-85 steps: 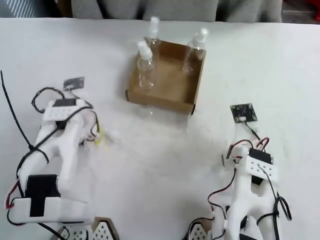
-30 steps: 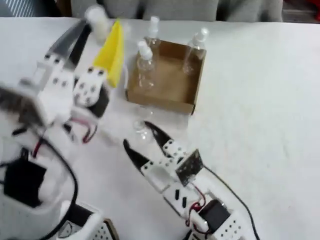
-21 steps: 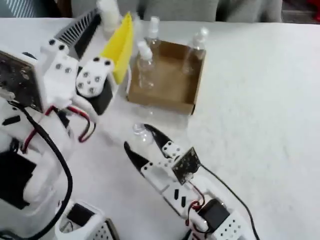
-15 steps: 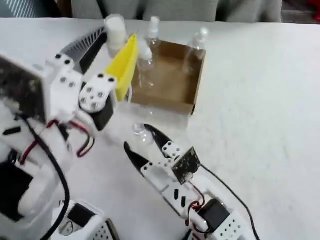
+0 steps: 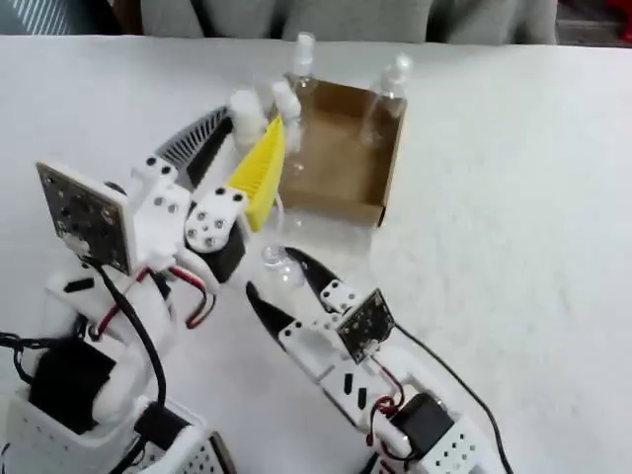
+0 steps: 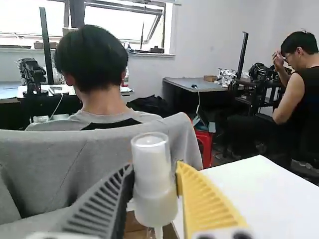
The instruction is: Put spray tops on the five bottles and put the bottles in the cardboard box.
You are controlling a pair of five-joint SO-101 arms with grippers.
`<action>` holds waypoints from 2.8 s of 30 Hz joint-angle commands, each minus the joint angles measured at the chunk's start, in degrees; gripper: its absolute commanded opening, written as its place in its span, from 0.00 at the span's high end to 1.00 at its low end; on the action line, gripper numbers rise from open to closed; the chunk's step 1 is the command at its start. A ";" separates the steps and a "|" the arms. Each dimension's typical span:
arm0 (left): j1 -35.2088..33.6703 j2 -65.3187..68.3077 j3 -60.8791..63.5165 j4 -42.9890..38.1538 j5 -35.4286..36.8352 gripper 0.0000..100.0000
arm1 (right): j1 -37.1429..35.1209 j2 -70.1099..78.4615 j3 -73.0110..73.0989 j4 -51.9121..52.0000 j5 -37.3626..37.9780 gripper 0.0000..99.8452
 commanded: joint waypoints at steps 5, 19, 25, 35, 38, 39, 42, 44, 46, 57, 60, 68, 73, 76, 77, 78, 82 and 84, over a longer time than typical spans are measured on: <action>0.57 -6.02 4.04 -1.85 0.62 0.98 | -0.31 -0.57 0.53 0.22 -0.53 0.98; 0.57 -7.69 10.90 -1.41 0.70 0.98 | -0.31 -0.57 0.53 0.31 -0.53 0.98; 2.59 -14.99 19.16 -1.76 0.70 0.98 | -0.48 -0.57 0.53 1.89 -0.53 0.98; 5.41 -19.38 28.48 -1.49 0.62 0.98 | -0.40 -0.57 0.53 1.98 -0.53 0.98; 5.41 -19.74 30.68 -1.49 0.62 0.98 | -0.31 -0.57 0.53 1.98 -0.53 0.98; 5.49 -20.09 31.30 -1.49 0.62 0.98 | -0.31 -0.57 0.53 1.98 -0.53 0.98; 5.58 -21.49 33.14 -1.49 0.62 0.98 | -0.31 -0.57 0.53 1.98 -0.53 0.98; 5.41 -22.73 34.46 -1.41 0.62 0.98 | -0.31 -0.57 0.53 1.98 -0.53 0.98; 5.32 -24.40 35.96 -1.41 0.62 0.98 | -0.31 -0.57 0.53 1.98 -0.53 0.98; 5.32 -34.42 45.54 -1.41 0.62 0.98 | 1.45 -0.66 0.53 1.63 -0.53 0.98; 5.32 -35.74 47.47 -1.41 0.62 0.98 | 1.45 -0.66 0.53 1.71 -0.53 0.98; 5.76 -38.99 48.53 1.49 0.53 0.98 | 1.54 -0.66 0.53 1.71 -0.53 0.98; 5.41 -39.69 48.26 1.76 0.26 0.98 | 1.54 -0.66 0.53 1.71 -0.53 0.98; 5.41 -40.40 48.18 1.05 0.35 0.97 | 1.54 -0.66 0.53 1.80 -0.53 0.98; 5.32 -40.75 48.18 0.53 0.62 0.95 | 1.54 -0.66 0.53 1.80 -0.53 0.98; 5.32 -41.10 48.18 0.35 0.62 0.92 | 1.54 -0.66 0.53 1.80 -0.53 0.98; 5.32 -41.89 48.18 0.53 0.97 0.76 | 1.54 -0.66 0.53 1.80 -0.53 0.98; 5.32 -41.89 47.47 0.53 2.46 0.73 | 1.54 -0.66 0.53 1.89 -0.53 0.98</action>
